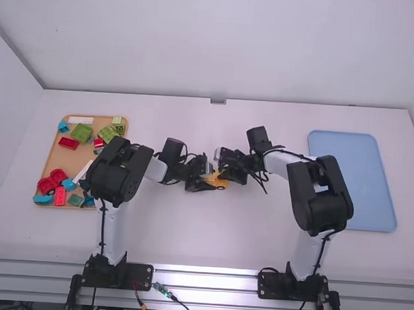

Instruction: Assemble lego blocks to make yellow taxi

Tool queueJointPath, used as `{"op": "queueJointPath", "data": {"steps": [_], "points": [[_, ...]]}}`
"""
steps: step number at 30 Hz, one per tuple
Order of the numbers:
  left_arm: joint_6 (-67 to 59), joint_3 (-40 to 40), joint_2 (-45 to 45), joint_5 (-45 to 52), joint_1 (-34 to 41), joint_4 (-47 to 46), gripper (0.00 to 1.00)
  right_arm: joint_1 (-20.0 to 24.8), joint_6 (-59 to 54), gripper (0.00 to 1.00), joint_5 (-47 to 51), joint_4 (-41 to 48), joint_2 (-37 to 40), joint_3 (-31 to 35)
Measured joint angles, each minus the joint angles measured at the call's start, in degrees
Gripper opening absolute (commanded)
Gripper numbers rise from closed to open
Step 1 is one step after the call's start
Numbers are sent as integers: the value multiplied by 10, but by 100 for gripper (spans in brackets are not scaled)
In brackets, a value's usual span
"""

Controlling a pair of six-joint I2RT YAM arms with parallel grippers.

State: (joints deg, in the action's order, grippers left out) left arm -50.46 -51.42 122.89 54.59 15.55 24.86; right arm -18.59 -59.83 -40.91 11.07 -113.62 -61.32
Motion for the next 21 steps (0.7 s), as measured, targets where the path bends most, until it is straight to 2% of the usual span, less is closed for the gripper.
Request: {"op": "queueJointPath", "data": {"steps": [21], "points": [[-3,1,0,4,0,-4,39,-8,-16,0,8,11,21,16]]}}
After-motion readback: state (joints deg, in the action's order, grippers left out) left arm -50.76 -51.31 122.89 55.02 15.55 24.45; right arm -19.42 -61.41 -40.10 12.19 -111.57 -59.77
